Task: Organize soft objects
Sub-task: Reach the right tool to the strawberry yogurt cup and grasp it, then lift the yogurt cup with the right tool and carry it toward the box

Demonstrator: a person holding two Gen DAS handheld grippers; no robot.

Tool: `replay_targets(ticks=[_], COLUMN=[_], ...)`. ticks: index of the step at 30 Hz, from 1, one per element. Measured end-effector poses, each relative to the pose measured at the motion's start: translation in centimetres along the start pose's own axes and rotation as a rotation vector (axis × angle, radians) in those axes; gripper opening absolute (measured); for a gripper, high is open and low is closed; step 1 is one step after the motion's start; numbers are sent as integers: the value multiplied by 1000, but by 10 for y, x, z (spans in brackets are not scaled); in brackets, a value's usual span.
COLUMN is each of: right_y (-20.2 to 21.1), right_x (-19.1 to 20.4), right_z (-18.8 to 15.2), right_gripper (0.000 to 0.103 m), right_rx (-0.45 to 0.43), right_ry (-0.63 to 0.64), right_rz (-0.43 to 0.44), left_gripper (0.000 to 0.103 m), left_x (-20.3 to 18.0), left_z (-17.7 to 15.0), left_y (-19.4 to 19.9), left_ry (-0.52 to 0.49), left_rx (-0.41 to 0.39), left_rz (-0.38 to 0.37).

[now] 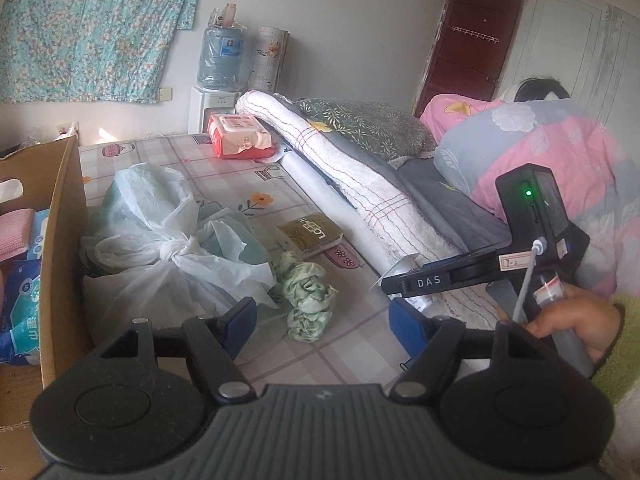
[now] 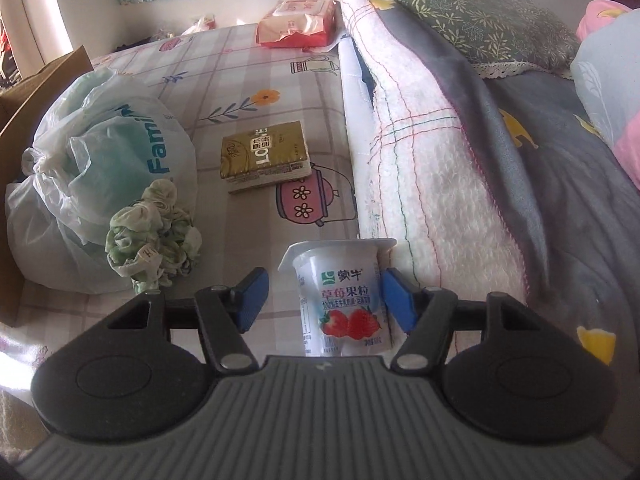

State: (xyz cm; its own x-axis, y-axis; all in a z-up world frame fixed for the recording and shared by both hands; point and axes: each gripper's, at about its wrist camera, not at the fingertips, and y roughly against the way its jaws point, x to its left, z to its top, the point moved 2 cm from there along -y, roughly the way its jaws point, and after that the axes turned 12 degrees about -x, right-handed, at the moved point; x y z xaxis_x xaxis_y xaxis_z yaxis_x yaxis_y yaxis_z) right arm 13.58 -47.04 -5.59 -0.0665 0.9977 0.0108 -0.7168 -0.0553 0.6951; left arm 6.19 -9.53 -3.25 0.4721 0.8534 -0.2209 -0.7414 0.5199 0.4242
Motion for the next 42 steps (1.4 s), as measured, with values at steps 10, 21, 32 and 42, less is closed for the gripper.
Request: replay_targets(ticks=[10, 21, 32, 42], right_y=[-10, 6, 33, 66], right_x=[-14, -1, 32, -4], right_z=[-1, -20, -42, -45], right_gripper=[48, 46, 50, 55], right_rx=[-27, -206, -236, -210], right_ry=[-86, -332, -136, -315], right_rz=[47, 203, 219, 317], left_gripper=[74, 74, 74, 74], left_x=[4, 13, 9, 10], left_z=[-7, -13, -22, -28], left_y=[-2, -4, -18, -29], left_ry=[35, 40, 37, 42], left_rx=[26, 51, 87, 118], left_rz=[32, 59, 38, 27])
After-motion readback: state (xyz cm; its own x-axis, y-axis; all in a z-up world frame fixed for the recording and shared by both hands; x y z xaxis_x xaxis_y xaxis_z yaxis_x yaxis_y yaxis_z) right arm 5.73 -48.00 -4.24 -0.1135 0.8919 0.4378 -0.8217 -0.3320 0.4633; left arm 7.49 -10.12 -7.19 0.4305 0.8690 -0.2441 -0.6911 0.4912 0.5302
